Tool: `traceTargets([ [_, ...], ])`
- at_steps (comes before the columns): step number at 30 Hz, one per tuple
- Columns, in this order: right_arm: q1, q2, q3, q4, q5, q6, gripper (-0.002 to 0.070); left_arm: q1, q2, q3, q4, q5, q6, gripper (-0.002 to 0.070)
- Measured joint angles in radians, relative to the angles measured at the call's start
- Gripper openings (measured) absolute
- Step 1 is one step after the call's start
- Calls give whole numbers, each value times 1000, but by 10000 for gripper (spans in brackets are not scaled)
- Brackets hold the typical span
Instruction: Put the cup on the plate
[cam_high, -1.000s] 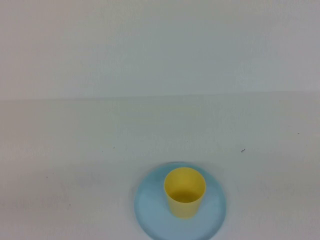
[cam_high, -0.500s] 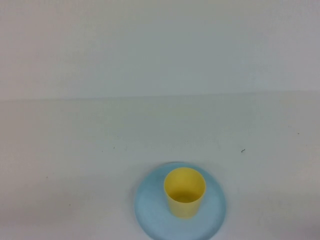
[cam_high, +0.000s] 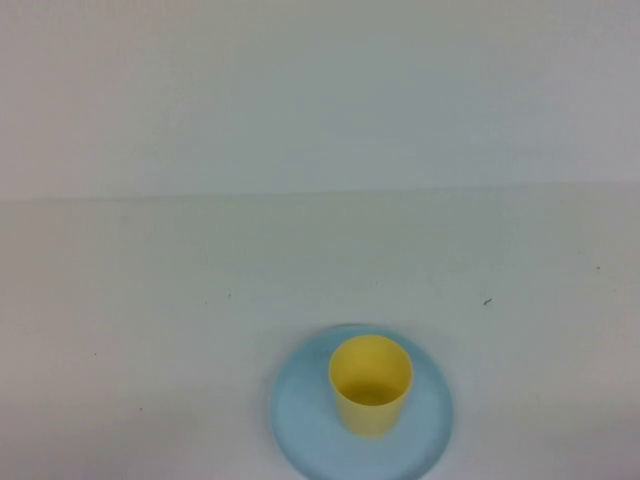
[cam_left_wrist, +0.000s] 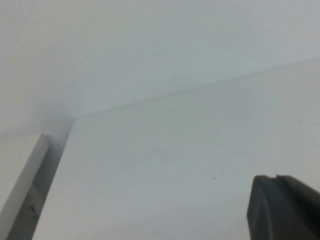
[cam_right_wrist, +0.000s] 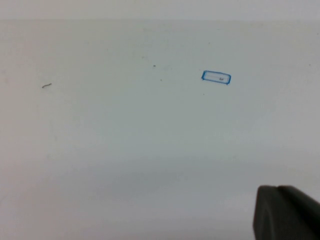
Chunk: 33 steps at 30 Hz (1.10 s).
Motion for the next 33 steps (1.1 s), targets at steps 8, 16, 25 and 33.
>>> traceTargets([
  [8,15,0,0,-15,1,-1,1,0,0,17,17,77,-4,0],
  [16,30,0,0,-15,1,-3,1,0,0,17,19,152,-4,0],
  [25,30,0,0,-17,1,-3,1,0,0,17,19,156,-44,0],
  [33,30,0,0,-17,1,-3,1,23,0,17,17,160,-49,0],
])
